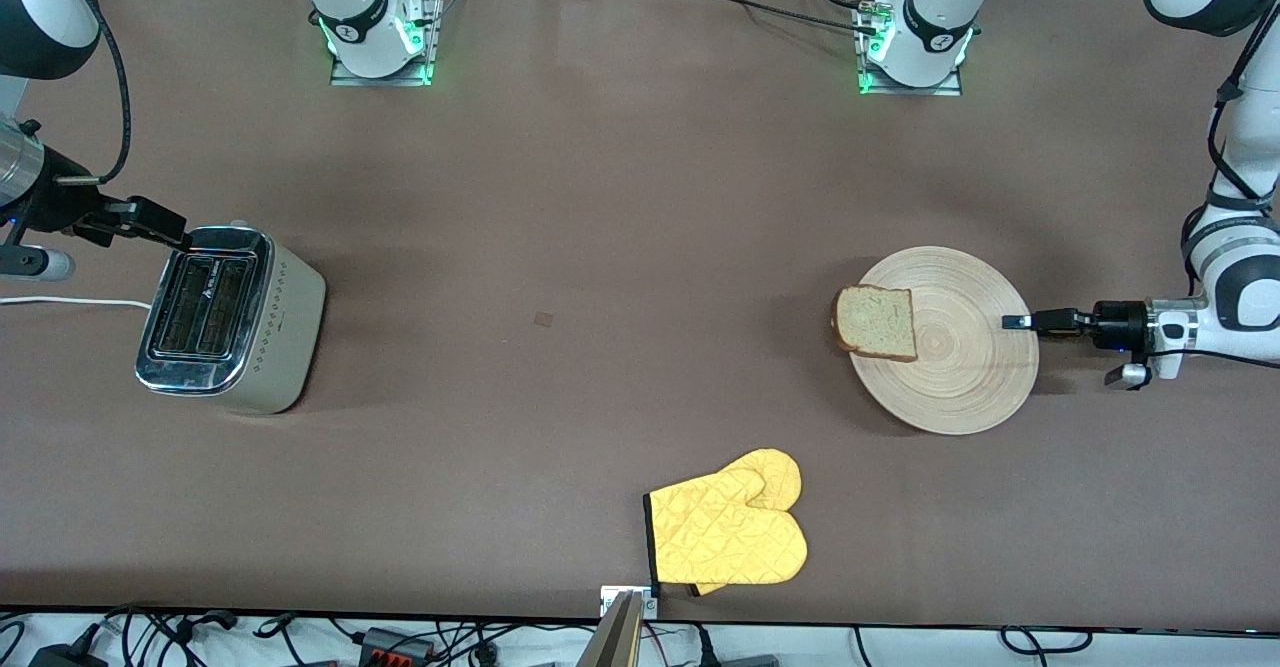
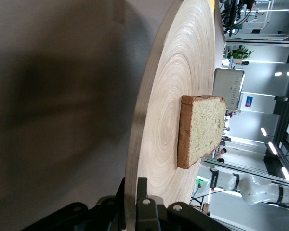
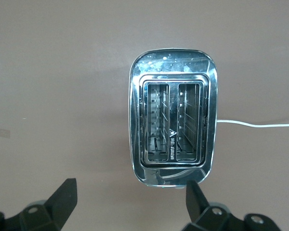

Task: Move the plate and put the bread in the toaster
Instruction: 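Push the wooden plate with the left gripper toward the toaster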

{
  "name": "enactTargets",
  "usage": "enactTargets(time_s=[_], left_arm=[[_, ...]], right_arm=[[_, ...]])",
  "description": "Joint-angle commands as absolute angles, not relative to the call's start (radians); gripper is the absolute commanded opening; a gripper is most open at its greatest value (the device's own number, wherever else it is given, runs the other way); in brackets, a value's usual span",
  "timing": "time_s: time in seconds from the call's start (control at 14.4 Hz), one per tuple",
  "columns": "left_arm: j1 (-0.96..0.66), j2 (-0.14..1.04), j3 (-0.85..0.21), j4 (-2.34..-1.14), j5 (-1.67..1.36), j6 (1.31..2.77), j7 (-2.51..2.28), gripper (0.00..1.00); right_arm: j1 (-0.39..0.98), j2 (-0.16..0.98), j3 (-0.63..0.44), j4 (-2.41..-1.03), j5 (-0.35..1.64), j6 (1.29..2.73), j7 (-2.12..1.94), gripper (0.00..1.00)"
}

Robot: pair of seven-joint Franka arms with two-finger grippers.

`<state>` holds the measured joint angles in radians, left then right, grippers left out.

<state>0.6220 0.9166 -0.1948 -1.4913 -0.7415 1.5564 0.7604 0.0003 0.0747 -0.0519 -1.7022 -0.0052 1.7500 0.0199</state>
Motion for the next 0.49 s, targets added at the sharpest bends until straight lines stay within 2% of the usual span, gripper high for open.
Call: enactTargets(time_s=[0.0, 0.14, 0.42], left_arm=[[0.565, 0.888, -0.209, -1.494, -0.831, 1.534, 0.701, 0.01], [0.532, 0.838, -0.212, -1.567, -0.853, 1.603, 0.699, 0.01], [0.537, 0.718, -0.328, -1.790, -0.894, 1.813, 0.701, 0.01]], right_arm=[[-0.002, 0.086, -0.049, -1.710, -0.011, 1.749, 0.006, 1.00], [0.002, 0.110, -0.049, -1.709, -0.009, 1.761, 0.008, 1.00], [0.070, 0.136, -0.048, -1.710, -0.006, 1.784, 0.029, 1.00]])
